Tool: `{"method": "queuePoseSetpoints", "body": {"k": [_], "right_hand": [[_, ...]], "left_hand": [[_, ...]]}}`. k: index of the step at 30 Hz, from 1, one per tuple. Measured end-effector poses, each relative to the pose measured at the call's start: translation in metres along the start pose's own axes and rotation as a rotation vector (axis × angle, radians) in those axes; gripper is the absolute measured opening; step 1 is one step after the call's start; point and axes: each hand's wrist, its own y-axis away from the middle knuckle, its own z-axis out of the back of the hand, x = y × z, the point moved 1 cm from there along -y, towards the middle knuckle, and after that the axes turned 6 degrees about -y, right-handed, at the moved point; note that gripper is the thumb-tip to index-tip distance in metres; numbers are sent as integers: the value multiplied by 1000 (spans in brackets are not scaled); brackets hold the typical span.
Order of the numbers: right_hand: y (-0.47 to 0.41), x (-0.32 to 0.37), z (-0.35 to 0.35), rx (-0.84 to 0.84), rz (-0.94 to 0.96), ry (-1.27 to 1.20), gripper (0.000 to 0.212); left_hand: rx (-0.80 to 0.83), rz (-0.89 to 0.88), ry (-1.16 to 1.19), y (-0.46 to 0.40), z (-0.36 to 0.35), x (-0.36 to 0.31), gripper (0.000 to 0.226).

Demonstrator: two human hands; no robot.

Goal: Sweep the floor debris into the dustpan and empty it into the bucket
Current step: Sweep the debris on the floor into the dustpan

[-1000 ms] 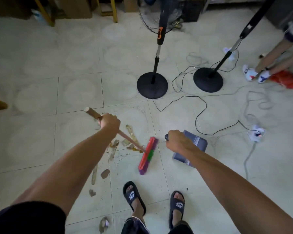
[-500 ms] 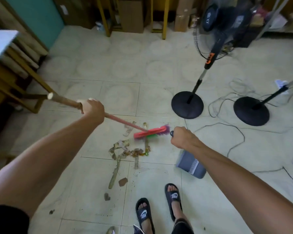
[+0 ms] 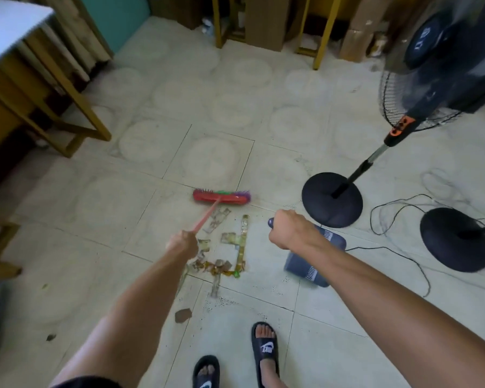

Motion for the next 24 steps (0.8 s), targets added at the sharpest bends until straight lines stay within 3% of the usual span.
{"method": "queuePoseSetpoints", "body": {"k": [4, 7, 12, 16, 24], "right_hand": [[-10, 14, 8, 30, 32, 10, 27], [-5, 25, 17, 50, 56, 17, 12], [13, 41, 24, 50, 109, -4, 10], [32, 48, 11, 59, 134, -16, 15], [85, 79, -23, 73, 206, 70, 18]], "left_hand": [[9, -8, -6, 34, -27, 0, 40], [8, 5, 4, 66, -33, 8, 41], [34, 104, 98, 129, -39, 31, 36], [83, 225, 292, 179, -58, 50, 41], [149, 426, 712, 276, -113, 136, 29]]}}
